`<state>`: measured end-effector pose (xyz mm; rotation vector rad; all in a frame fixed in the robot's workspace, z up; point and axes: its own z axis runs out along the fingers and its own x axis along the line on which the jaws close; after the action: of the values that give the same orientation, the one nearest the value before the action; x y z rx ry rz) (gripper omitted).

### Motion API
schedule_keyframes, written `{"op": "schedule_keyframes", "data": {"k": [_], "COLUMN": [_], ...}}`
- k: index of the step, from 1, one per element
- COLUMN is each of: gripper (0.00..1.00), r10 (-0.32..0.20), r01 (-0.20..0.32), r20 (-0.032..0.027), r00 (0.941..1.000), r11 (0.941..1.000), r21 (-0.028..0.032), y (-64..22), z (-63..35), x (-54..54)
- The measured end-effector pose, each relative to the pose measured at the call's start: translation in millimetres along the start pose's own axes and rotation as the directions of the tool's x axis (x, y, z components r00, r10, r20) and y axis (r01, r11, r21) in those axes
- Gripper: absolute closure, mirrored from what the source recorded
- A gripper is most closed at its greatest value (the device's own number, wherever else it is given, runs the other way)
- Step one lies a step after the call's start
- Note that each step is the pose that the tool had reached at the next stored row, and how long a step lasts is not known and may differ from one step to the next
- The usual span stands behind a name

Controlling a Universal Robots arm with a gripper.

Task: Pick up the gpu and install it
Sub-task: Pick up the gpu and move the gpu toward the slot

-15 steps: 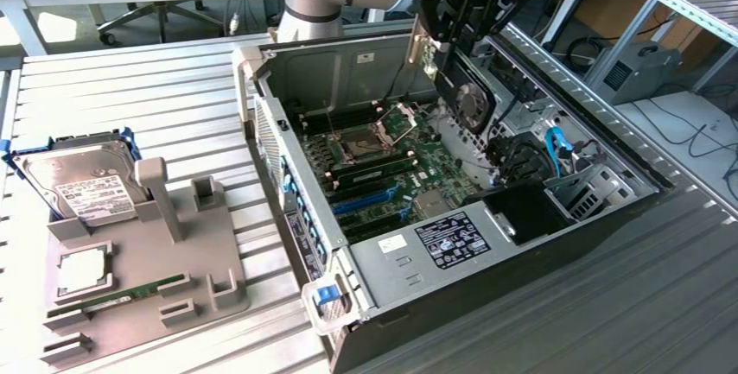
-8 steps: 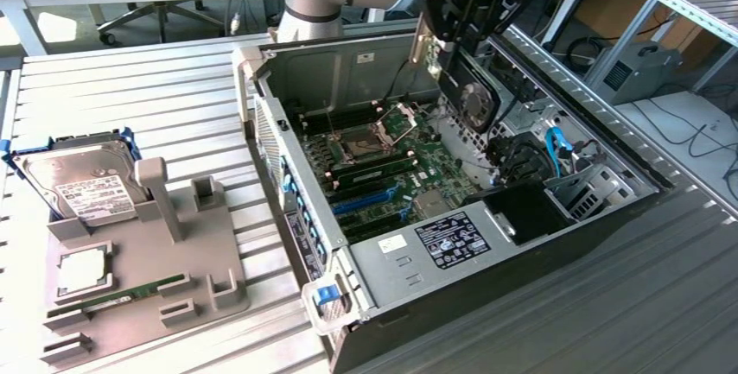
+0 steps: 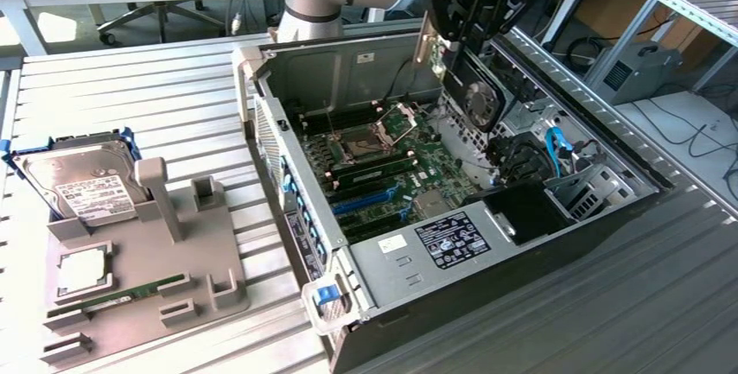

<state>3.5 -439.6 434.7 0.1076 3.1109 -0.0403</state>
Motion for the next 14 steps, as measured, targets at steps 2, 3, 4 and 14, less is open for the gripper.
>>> {"op": "schedule_keyframes", "data": {"k": [2,3,4,14], "gripper": [0.73,0.73,0.73,0.73], "r10": [0.0,0.0,0.0,0.0], "r01": [0.0,0.0,0.0,0.0], "r20": [0.0001,0.0001,0.0001,0.0003], "r00": [1.0,1.0,1.0,1.0], "r11": [1.0,1.0,1.0,1.0], "r21": [0.0006,0.0008,0.0011,0.0035], "y": [0.1,0.1,0.2,1.2], "z": [0.1,0.1,0.1,1.6], "x": [-1.6,-2.1,-2.9,-15.5]}}
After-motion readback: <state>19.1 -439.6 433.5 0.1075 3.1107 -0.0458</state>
